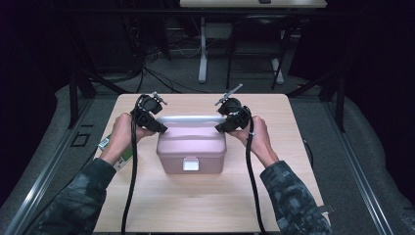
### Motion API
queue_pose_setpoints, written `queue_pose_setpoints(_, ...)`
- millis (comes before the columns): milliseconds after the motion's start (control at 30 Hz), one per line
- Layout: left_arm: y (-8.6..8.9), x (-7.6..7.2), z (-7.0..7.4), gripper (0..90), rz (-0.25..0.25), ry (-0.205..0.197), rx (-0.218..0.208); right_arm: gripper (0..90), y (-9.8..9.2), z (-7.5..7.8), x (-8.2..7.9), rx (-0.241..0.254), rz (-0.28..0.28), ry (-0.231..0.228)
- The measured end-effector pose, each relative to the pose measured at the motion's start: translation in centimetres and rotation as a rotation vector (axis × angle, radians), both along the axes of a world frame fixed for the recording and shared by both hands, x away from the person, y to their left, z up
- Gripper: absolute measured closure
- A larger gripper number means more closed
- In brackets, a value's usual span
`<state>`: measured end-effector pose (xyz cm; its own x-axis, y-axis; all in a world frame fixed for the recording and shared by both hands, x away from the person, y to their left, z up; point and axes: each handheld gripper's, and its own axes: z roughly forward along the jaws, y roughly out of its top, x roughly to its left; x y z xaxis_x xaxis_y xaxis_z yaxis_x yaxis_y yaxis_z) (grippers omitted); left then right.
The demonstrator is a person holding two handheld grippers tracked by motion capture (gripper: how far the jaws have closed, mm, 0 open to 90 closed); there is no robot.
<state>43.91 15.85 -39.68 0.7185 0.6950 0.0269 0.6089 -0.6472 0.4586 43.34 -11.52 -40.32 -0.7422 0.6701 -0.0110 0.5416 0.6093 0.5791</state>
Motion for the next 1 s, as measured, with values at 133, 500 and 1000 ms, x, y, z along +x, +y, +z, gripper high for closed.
queue_pose_setpoints(133,-0.8,-0.3,0.0,72.0,-0.016,0.007,0.007,71.9,-0.9,0.0,-0.5,0.01,-0.006,0.004)
queue_pose_setpoints(500,-2.3,-1.2,0.1,71.7,-0.05,0.014,0.01,71.9,-2.6,0.0,-2.1,0.016,-0.011,0.002)
queue_pose_setpoints(1000,-4.2,-3.1,0.2,71.9,-0.13,0.027,0.048,71.2,-4.4,0.0,-3.6,0.035,-0.017,0.007)
